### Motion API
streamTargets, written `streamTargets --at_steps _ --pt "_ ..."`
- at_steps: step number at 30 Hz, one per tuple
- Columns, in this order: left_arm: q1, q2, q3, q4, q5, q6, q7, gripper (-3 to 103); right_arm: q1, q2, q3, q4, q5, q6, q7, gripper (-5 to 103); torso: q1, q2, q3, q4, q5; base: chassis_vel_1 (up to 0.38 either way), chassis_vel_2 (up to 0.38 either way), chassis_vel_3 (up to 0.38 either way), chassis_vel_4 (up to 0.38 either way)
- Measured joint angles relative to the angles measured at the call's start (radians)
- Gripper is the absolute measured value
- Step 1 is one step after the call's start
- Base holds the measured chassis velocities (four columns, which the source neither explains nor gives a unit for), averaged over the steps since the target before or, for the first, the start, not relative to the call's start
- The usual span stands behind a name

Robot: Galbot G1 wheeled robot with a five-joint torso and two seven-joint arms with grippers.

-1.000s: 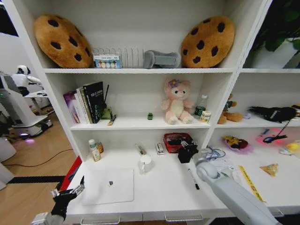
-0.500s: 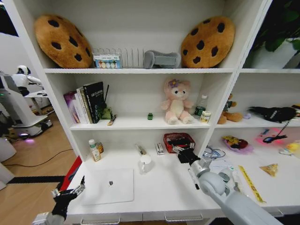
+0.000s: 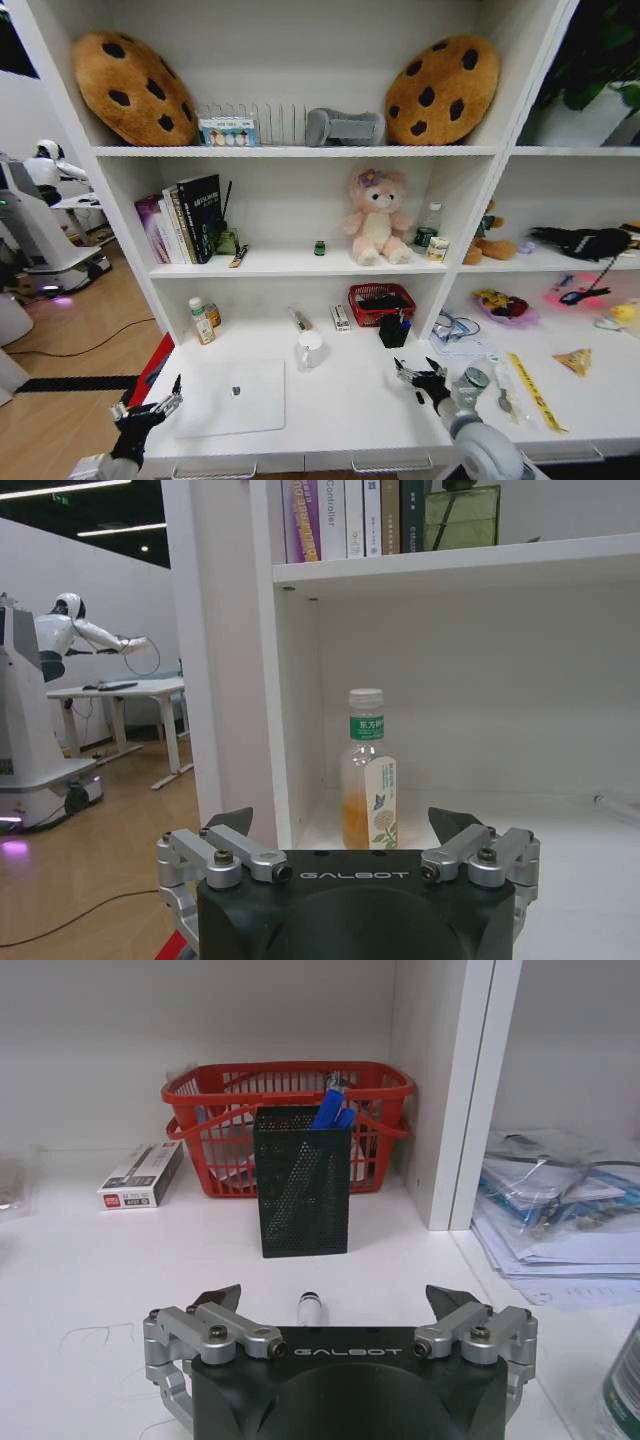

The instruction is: Organize the objects on the table.

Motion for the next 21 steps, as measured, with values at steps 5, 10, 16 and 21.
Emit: streamTargets --at_steps 5,10,16,21 --pt "0.003 -0.018 0.003 0.001 0.009 0.000 0.001 99 0.036 -0.001 -0.026 -0.021 0.063 -0.028 -0.060 100 0.000 0.000 0.000 0.0003 -0.0003 0.000 0.000 0.000 0.000" --pt "0.006 -0.031 0.008 0.006 0.020 -0.003 0.004 99 0.081 -0.002 -0.072 -0.052 0.073 -0.037 -0.070 100 0.000 0.000 0.000 -0.0002 -0.0004 0.000 0.000 0.000 0.000" --pt "0.002 -0.034 0.016 0.016 0.027 -0.002 0.005 99 0.171 0.002 -0.141 -0.104 0.092 -0.060 -0.027 100 0.000 0.000 0.000 0.0001 -0.0005 0.000 0.000 0.000 0.000" --pt "0.000 -0.028 0.016 0.023 0.026 -0.002 0.004 99 0.200 -0.004 -0.162 -0.125 0.098 -0.070 -0.014 100 0.000 0.000 0.000 0.0000 -0.0003 0.000 0.000 0.000 0.000"
